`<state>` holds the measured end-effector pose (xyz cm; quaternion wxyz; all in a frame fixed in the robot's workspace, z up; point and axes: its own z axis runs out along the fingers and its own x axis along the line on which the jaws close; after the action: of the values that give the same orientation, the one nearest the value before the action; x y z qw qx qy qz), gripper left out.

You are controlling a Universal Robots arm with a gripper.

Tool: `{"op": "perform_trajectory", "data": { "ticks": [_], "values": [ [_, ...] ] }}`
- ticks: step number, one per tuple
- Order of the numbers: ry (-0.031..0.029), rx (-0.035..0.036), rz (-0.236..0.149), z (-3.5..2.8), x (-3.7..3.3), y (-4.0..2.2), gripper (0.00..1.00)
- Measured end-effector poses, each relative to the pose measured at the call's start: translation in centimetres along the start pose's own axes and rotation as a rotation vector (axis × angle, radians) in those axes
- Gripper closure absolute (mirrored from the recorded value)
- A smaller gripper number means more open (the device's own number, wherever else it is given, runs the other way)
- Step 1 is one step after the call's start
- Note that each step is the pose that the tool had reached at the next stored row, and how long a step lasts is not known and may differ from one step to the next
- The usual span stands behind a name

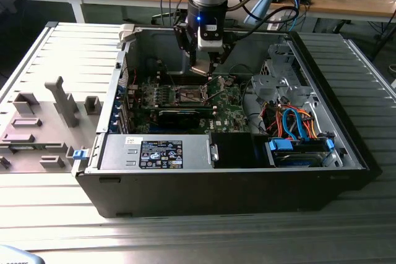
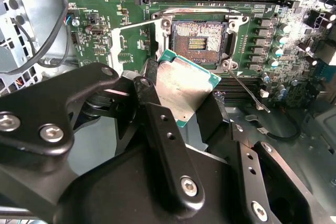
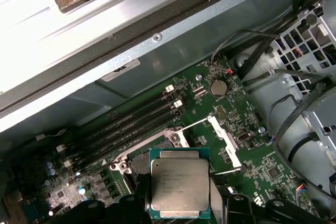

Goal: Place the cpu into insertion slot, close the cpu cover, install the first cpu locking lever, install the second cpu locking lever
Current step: 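Place the cpu into insertion slot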

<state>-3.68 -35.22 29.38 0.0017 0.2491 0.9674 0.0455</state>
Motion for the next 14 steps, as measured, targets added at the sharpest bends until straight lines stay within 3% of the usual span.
{"op": "perform_trajectory", "data": {
  "ticks": [14],
  "values": [
    [-0.0012,-0.0002,0.014,0.05,0.0,-0.01,0.46]
  ]
}}
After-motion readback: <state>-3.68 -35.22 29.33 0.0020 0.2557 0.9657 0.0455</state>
